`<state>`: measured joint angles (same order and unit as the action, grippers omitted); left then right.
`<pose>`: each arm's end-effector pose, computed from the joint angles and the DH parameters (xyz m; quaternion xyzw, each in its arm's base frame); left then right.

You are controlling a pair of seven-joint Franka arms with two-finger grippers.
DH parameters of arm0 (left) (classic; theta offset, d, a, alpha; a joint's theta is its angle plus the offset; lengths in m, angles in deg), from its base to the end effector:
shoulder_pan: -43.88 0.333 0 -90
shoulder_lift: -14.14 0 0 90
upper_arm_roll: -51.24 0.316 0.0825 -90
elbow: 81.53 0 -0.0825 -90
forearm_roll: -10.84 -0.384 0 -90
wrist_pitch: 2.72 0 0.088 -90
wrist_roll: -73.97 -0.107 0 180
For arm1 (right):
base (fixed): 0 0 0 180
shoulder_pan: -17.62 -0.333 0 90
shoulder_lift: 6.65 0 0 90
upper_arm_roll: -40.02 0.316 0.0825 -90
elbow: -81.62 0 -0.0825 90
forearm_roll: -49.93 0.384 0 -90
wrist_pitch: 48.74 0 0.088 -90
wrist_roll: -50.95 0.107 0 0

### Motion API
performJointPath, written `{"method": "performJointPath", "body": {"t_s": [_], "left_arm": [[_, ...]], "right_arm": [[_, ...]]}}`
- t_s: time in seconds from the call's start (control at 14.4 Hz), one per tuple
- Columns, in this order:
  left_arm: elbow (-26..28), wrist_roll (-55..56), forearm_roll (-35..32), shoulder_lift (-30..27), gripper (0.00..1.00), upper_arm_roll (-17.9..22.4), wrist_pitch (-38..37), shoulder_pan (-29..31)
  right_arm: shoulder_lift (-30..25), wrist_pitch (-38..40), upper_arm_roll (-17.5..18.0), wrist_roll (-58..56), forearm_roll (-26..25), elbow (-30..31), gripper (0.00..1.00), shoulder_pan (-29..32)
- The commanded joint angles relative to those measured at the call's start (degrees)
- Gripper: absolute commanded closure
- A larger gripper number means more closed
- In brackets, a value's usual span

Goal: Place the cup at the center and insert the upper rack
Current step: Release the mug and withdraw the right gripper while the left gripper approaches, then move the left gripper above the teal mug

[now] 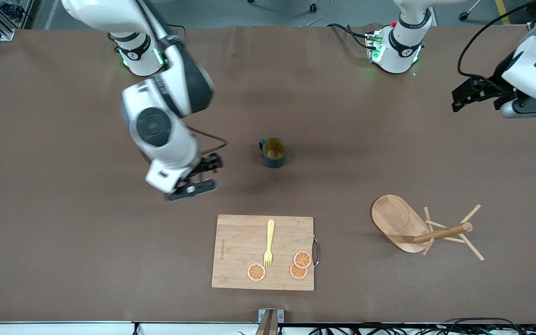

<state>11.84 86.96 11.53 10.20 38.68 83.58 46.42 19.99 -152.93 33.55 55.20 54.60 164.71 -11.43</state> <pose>0.5173 -0.0970 0.6277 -0.9993 -0.0261 0.0273 0.0070 0.6222 0.2792 0.4130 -0.9872 -0.1521 0.0486 0.0023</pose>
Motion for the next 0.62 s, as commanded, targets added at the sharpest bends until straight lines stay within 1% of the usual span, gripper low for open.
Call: {"method": "performJointPath", "body": {"t_s": [0.0, 0.21, 0.35, 0.56], "left_arm": [[0.59, 8.24, -0.60, -0.02, 0.00, -4.91, 0.97, -0.17], [-0.12, 17.73, -0.69, 2.00, 0.00, -11.77, 2.55, -0.43], [-0.12, 25.20, -0.78, 3.14, 0.00, -16.16, 5.09, -0.43], [-1.16, 36.53, -1.13, 6.48, 0.00, -23.02, 9.49, -0.69]], "right_arm": [[-3.43, 3.72, 1.28, -7.41, -0.01, 1.64, 0.00, 8.27], [-6.42, 7.94, 1.28, -8.03, -0.19, 1.46, 0.00, 16.98], [-8.18, 10.41, 1.11, -7.51, -0.72, 1.20, 0.00, 21.38], [-8.97, 11.38, 1.11, -7.33, -0.71, -0.46, 0.00, 27.53]]}}
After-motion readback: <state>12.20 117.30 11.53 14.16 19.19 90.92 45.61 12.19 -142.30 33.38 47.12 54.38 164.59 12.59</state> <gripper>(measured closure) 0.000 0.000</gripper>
